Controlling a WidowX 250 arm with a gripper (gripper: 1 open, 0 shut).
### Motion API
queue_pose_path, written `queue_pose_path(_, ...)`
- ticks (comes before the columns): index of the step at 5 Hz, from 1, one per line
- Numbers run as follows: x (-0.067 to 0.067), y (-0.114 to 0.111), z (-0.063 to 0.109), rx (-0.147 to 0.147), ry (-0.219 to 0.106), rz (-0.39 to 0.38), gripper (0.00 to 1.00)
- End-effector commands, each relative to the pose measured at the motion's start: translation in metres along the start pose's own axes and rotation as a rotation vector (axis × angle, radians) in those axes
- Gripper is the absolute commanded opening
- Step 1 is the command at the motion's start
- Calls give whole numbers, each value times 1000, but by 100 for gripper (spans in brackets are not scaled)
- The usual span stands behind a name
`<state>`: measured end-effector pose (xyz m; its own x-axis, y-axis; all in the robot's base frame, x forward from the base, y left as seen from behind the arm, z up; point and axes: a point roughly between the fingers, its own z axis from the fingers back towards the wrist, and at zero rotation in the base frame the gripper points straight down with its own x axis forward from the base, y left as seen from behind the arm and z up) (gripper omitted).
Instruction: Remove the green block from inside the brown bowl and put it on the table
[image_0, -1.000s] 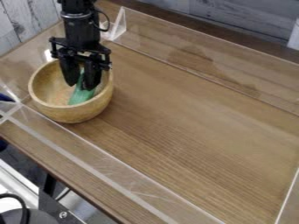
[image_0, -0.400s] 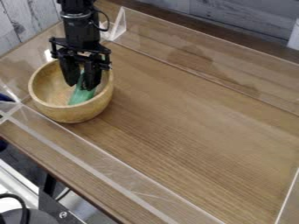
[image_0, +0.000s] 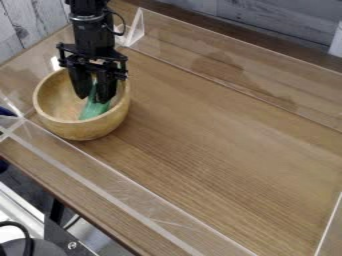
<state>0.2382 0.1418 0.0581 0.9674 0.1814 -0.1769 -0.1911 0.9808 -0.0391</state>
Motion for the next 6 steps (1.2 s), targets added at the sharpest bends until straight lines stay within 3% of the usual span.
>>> queue_pose_path(1, 7, 0, 25, 28, -86, -8, 0)
queue_pose_path(5, 8, -10, 38, 14, -113, -29, 0)
queue_pose_path(6, 7, -26, 46, 8, -130, -65, 0)
